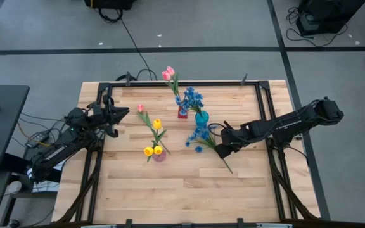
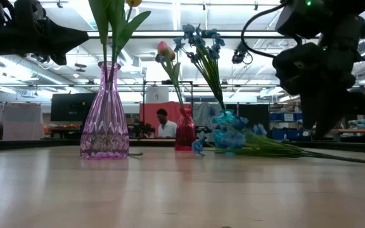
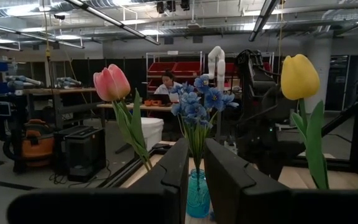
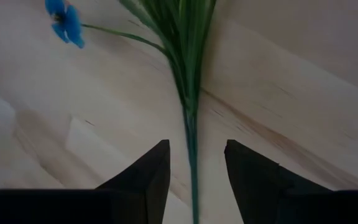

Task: Sort flowers into vase by color
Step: Put the blue flowers into the blue vase

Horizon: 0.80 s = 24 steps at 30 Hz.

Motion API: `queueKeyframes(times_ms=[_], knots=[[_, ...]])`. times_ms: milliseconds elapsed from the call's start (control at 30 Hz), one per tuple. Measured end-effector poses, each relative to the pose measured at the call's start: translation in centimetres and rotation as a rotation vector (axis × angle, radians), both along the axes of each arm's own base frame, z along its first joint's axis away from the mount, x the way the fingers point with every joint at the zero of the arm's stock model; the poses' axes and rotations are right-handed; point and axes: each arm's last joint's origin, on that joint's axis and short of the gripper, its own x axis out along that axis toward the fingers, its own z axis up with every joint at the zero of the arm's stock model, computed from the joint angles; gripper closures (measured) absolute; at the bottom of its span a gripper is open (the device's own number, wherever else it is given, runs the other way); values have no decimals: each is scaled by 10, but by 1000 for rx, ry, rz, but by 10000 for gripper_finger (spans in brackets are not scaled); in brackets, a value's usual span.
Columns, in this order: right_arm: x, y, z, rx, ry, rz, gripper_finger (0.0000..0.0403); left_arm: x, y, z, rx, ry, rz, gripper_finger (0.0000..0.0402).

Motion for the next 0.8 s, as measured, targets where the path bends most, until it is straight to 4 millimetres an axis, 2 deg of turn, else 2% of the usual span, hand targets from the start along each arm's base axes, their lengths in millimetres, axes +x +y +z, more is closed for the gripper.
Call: queueKeyframes(times_ms=[167,500,667,800], knots=[[6,0,-1,-10,50,4,237,0,0,0,1,-3,3,347],[60,7,-2,-16,441,212,239,0,1,0,-5,-2,20,347],[84,4,-7,6,426,273,239,0,1,0,-7,0,20,347],[90,-6,-17,37,459,260,239,0,1,0,-8,-1,20,347]])
